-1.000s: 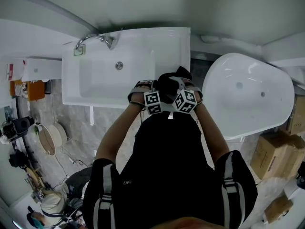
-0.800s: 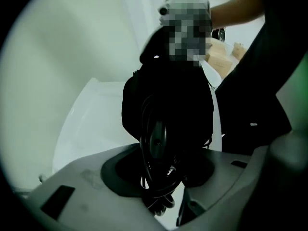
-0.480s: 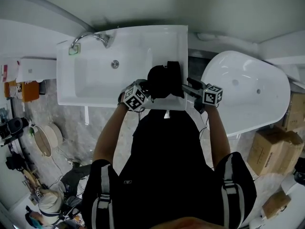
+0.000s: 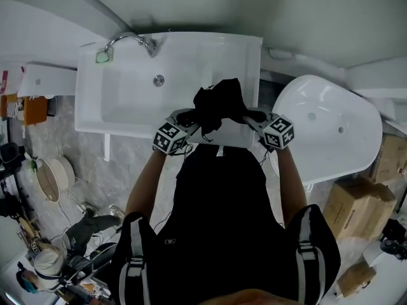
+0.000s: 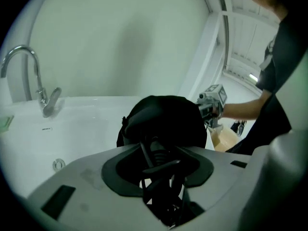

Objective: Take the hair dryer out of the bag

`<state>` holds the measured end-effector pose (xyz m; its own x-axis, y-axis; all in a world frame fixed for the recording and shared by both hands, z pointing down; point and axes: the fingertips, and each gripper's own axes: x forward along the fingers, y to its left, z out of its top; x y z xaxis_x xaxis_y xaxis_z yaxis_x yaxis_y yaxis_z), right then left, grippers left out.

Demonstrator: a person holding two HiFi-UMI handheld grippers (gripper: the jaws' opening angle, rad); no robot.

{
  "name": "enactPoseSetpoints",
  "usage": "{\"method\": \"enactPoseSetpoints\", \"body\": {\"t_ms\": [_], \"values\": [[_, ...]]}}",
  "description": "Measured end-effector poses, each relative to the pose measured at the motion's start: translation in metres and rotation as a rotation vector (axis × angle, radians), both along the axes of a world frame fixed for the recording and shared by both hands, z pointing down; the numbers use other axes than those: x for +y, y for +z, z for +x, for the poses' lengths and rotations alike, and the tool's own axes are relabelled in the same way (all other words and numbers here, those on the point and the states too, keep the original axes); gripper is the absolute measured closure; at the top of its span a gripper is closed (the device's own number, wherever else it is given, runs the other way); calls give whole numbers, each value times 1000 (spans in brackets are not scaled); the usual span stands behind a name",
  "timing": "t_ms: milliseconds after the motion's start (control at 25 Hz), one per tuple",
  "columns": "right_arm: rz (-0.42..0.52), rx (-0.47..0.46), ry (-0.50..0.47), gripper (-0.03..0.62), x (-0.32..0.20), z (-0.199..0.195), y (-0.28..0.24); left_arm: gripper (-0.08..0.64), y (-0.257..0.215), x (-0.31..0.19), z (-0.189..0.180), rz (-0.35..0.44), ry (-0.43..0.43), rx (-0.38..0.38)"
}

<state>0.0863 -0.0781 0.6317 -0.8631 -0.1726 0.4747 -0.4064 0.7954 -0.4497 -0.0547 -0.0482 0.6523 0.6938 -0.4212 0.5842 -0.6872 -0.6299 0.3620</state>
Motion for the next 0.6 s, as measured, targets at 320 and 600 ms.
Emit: {"method": "enactPoseSetpoints", "body": {"t_ms": [320,600], "values": [[156,4,192,529,-63,32,-65,387,-44,16,-18,59,26,168],[268,27,352,529,-108,56,-101,387,-65,29,-27,98,66,260]]}}
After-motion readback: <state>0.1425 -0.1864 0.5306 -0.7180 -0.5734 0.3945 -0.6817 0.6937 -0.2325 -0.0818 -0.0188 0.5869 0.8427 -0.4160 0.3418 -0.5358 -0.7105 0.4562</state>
